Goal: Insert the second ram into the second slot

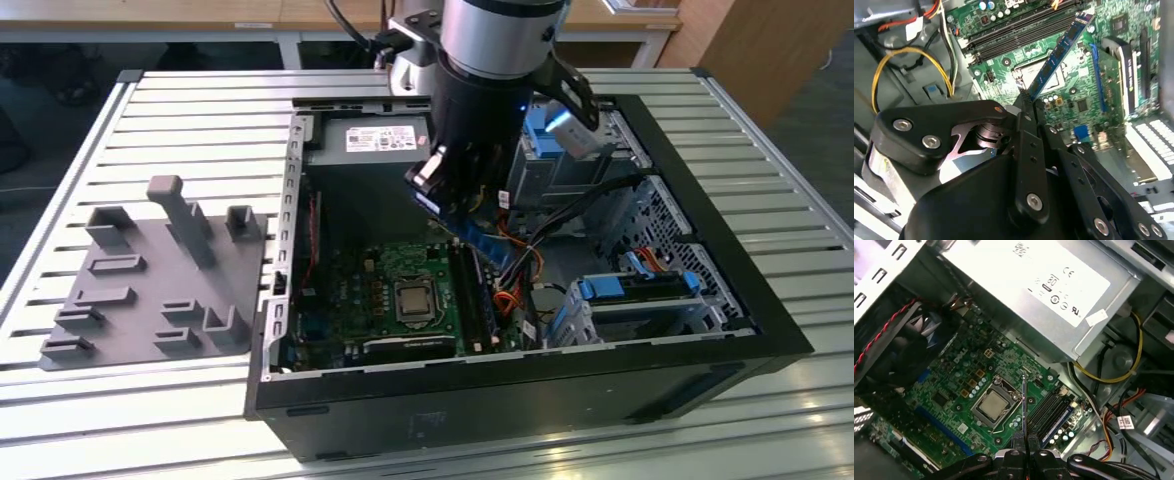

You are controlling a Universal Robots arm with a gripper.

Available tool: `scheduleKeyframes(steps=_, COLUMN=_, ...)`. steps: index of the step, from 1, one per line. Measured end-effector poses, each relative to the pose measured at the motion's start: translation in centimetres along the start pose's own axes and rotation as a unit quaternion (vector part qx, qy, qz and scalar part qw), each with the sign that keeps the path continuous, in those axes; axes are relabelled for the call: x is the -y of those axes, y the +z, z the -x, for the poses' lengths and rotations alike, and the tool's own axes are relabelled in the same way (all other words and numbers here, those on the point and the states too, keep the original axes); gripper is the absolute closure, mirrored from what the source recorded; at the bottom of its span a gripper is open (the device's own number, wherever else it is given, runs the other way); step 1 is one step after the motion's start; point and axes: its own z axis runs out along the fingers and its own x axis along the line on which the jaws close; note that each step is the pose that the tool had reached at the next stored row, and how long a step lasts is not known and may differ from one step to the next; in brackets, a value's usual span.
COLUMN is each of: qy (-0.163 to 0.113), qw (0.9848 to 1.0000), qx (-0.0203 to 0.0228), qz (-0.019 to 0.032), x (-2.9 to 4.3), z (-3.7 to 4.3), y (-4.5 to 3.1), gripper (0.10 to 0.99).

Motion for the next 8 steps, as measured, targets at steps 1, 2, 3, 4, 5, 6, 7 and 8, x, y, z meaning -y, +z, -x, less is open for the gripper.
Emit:
scheduleKeyframes(steps=1, qy=0.009, qw=1.0, qx=0.0004, qz=0.0003, x=0.01, z=0.0, y=0.14, gripper=0.949)
scheduleKeyframes(steps=2, qy=0.019, qw=0.9998, qx=0.0008, qz=0.0007, x=0.01, z=0.01, y=0.26, gripper=0.949)
scheduleKeyframes(steps=3, qy=0.027, qw=0.9996, qx=0.0012, qz=0.001, x=0.01, z=0.02, y=0.39, gripper=0.949)
scheduleKeyframes(steps=4, qy=0.036, qw=0.9993, qx=0.0015, qz=0.0013, x=0.02, z=0.02, y=0.51, gripper=0.949)
scheduleKeyframes(steps=5, qy=0.045, qw=0.999, qx=0.0019, qz=0.0016, x=0.02, z=0.02, y=0.63, gripper=0.949)
scheduleKeyframes(steps=6, qy=0.054, qw=0.9985, qx=0.0021, qz=0.0018, x=0.03, z=0.03, y=0.74, gripper=0.949)
scheduleKeyframes(steps=7, qy=0.062, qw=0.998, qx=0.0025, qz=0.0021, x=0.03, z=0.03, y=0.85, gripper=0.949)
scheduleKeyframes(steps=8, qy=0.072, qw=0.9974, qx=0.0029, qz=0.0025, x=0.04, z=0.03, y=0.98, gripper=0.949)
